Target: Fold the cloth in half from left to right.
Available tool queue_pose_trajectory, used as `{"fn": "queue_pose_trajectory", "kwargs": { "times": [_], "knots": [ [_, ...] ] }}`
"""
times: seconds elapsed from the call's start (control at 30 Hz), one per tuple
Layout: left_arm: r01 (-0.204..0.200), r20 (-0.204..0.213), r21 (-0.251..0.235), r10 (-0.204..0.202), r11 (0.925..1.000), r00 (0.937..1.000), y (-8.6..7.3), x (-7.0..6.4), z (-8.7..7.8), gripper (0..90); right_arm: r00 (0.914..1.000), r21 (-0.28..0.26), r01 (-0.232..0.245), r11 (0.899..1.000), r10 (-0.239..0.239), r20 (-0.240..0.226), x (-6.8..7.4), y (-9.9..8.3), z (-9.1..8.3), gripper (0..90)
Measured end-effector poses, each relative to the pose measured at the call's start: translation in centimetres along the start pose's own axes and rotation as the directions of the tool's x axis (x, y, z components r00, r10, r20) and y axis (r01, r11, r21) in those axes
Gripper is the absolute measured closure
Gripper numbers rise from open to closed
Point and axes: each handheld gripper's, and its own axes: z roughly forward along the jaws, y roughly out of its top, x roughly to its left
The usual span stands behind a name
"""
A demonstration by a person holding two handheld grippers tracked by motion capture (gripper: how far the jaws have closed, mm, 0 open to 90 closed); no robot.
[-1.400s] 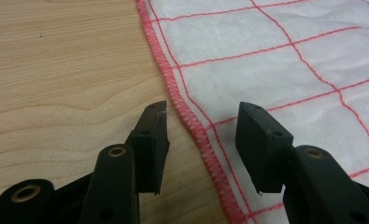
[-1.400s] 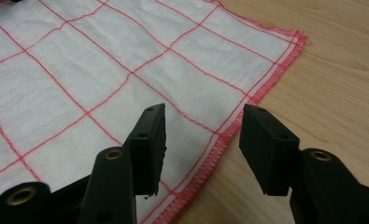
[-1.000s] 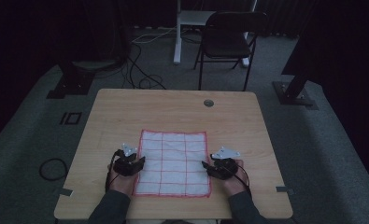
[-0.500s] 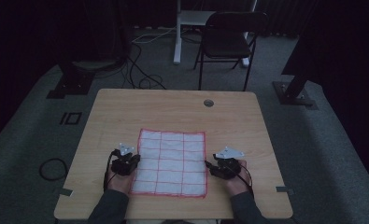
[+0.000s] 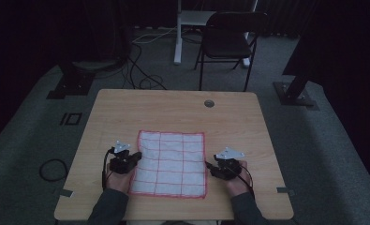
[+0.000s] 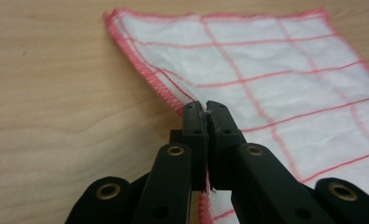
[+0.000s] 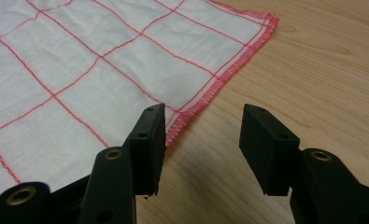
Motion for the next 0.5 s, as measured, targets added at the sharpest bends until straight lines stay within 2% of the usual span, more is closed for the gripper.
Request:
{"fn": "queue_pose_trajectory", "kwargs": {
  "times": [0.2,0.5],
  "knots": [
    [-0.024,0.055,-0.022,0.025,0.9995,0.9982,1.5,-1.3,-0.3,88.1,1.0,0.006,0.003,1.0,-0.003,-0.003,0.1,0.0,0.2,50.9],
    [-0.063,0.118,-0.043,0.068,0.9971,0.9907,3.4,-3.6,-0.2,88.1,1.0,0.016,0.001,1.0,-0.001,0.007,0.1,-0.1,0.5,52.6]
  ]
}}
